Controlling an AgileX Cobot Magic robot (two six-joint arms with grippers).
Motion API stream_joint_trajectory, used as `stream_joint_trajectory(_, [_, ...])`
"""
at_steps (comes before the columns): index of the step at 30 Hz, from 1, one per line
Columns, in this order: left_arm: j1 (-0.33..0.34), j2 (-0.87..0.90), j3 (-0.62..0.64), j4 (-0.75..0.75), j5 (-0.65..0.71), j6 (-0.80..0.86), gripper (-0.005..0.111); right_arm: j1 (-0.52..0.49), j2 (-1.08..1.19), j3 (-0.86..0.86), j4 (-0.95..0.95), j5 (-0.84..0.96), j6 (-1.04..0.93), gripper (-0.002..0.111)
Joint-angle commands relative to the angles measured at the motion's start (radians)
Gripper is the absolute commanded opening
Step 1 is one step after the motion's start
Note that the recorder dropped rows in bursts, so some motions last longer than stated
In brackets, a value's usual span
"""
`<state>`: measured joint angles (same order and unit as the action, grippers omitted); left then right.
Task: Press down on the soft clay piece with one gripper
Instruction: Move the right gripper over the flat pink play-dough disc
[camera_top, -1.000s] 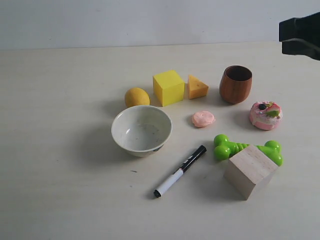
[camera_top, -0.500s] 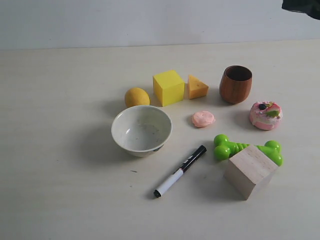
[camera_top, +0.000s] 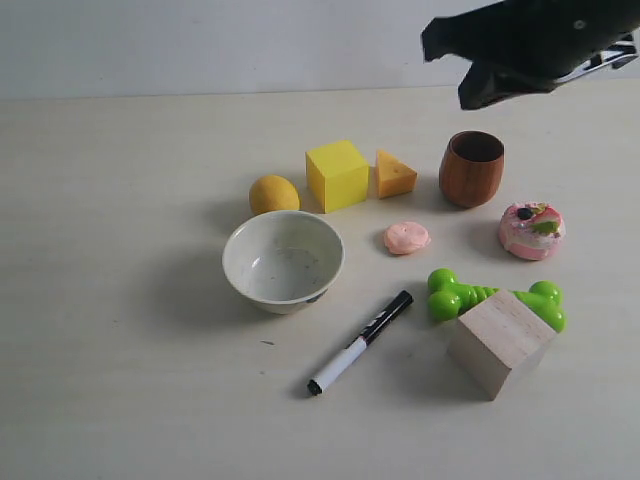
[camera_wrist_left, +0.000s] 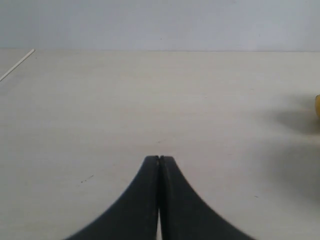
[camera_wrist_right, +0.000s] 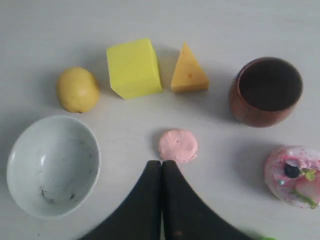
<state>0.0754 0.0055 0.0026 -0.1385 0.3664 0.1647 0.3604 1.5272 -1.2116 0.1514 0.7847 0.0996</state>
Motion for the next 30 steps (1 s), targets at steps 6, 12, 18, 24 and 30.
stream_joint_trajectory(6, [-0.005,-0.005,-0.003,-0.002,-0.009,-0.007,0.0,0.059,0.231,-0.105,-0.045,0.062,0.101,0.0])
stream_joint_trajectory(12, [-0.005,-0.005,-0.003,-0.002,-0.009,-0.007,0.0,0.059,0.343,-0.133,-0.047,0.074,0.131,0.0])
stream_joint_trajectory(18, [-0.005,-0.005,-0.003,-0.002,-0.009,-0.004,0.0,0.059,0.418,-0.133,-0.059,0.033,0.137,0.0])
stream_joint_trajectory(24, [-0.005,-0.005,-0.003,-0.002,-0.009,-0.007,0.0,0.059,0.456,-0.133,-0.057,-0.016,0.159,0.0])
stream_joint_trajectory(30, [-0.005,-0.005,-0.003,-0.002,-0.009,-0.005,0.0,0.059,0.466,-0.137,-0.066,-0.048,0.222,0.0])
